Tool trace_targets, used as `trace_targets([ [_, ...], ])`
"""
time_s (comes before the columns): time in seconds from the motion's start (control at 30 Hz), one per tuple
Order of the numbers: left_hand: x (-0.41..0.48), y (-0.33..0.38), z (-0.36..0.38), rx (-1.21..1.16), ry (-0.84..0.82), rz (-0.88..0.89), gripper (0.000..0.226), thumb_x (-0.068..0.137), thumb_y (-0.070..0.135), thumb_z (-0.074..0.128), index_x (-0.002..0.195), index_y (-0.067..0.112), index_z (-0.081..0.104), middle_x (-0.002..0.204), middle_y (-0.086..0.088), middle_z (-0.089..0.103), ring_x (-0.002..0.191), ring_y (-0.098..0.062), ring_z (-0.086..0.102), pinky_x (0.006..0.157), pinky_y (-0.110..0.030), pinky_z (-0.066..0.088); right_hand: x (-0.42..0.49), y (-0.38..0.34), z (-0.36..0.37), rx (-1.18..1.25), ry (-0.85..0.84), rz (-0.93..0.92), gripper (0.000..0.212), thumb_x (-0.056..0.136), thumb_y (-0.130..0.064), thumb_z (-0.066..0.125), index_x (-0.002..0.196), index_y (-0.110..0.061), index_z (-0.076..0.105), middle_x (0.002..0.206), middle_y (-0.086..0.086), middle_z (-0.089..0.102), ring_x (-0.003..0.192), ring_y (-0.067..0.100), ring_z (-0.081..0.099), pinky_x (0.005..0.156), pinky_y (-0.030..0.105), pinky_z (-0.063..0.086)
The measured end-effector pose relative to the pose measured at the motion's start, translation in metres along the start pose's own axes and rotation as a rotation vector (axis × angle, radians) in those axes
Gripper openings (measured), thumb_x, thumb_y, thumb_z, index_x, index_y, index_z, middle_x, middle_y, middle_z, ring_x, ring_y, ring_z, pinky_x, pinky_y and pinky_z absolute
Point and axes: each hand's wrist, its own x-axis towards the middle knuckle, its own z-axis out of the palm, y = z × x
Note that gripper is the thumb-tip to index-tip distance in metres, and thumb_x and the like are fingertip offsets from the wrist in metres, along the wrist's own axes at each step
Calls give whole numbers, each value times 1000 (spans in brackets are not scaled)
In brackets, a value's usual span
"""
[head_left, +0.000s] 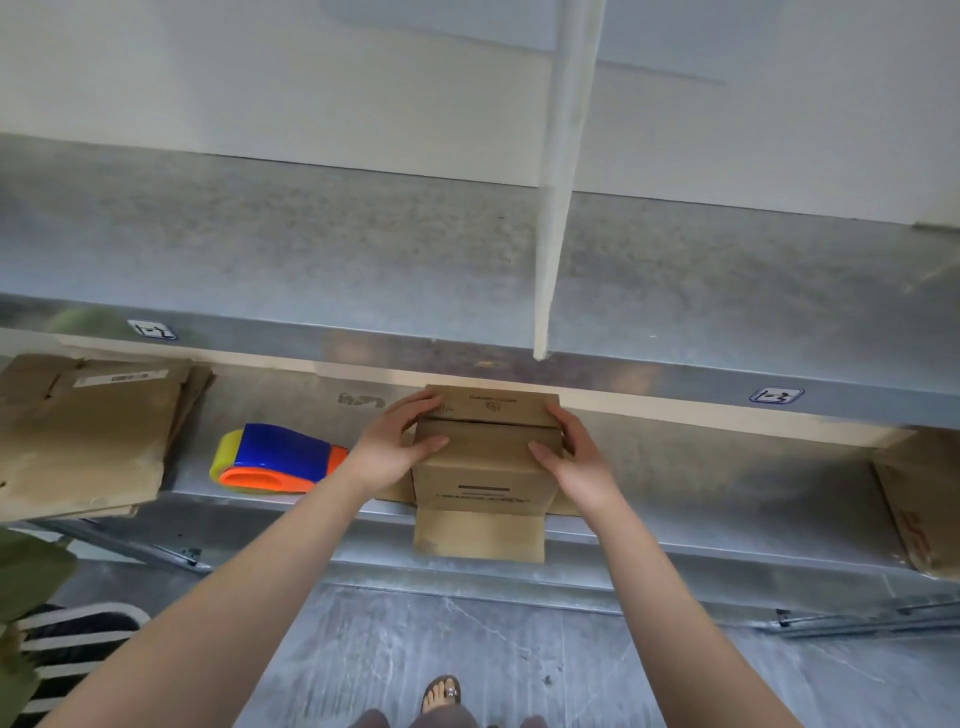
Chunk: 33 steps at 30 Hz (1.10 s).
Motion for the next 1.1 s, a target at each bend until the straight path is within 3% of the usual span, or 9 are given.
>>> trace_targets([
  [0.2, 3, -4, -3, 376, -94, 17, 60, 92, 51, 54, 146, 38, 33, 154, 27, 17, 146, -7, 10, 116, -31, 15, -5, 8, 3, -42, -18, 24, 58, 95, -39, 58, 146, -48, 32, 138, -16, 45, 119, 7, 47, 91, 20, 40],
  [0.27, 2, 1, -7, 459, -139, -10, 61, 93, 57, 47, 148, 42, 26, 156, 27, 10, 148, -11, 4, 117, -36, 13, -4, 3, 1, -73, -29, 23, 58, 95, -41, 57, 146, -49, 30, 144, -15, 43, 129, 11, 45, 102, 25, 39],
  [0.37, 2, 16, -6, 627, -151, 6, 62, 96, 57, 41, 151, 37, 21, 159, 21, 7, 149, -14, -1, 119, -39, 10, -1, -6, -5, -321, -40, 31, 60, 94, -50, 53, 147, -52, 23, 160, -3, 23, 148, 23, 20, 119, 43, 23],
  [0.43, -2, 26, -6, 752, -119, 57, 62, 98, 55, 35, 153, 32, 16, 160, 15, 5, 148, -13, -7, 120, -38, 5, -8, -15, -6, -505, -24, 21, 61, 97, -50, 47, 150, -47, 18, 164, 1, 8, 151, 24, 3, 121, 44, 15],
  [0.53, -13, 36, -11, 806, -51, 127, 63, 100, 52, 31, 154, 29, 7, 162, 11, -2, 148, -13, -9, 121, -37, 1, -21, -27, -4, -641, 74, -111, 63, 98, -44, 45, 152, -44, 12, 164, 0, 5, 151, 24, -3, 120, 48, 17],
  [0.63, -27, 43, -22, 820, -35, 135, 67, 100, 49, 33, 154, 26, 1, 162, 8, -7, 148, -15, -10, 119, -36, -2, -22, -34, 1, -709, 101, -196, 63, 99, -35, 45, 153, -42, 13, 164, 0, 6, 151, 24, 0, 119, 49, 20],
  [0.83, -36, 45, -27, 764, -74, 109, 65, 102, 41, 37, 154, 24, 2, 162, 5, 4, 149, -17, 0, 120, -37, 8, -16, -39, -1, -519, 108, -117, 56, 99, -27, 51, 151, -27, 30, 151, 3, 33, 130, 23, 44, 98, 25, 35],
  [1.0, -16, 39, -29, 688, -155, 69, 55, 103, 41, 30, 153, 30, 12, 161, 9, 9, 149, -15, 1, 120, -44, 14, -19, -29, 5, -452, 155, -59, 44, 94, -18, 60, 137, -21, 53, 141, 8, 42, 128, 21, 44, 96, 14, 27],
  [1.1, -9, 37, -31, 682, -236, 47, 52, 103, 45, 30, 152, 30, 23, 160, 10, 15, 149, -16, 5, 119, -40, 15, -22, -24, 8, -345, 179, -10, 41, 91, -20, 63, 131, -27, 59, 141, 4, 47, 133, 17, 40, 104, 17, 27],
])
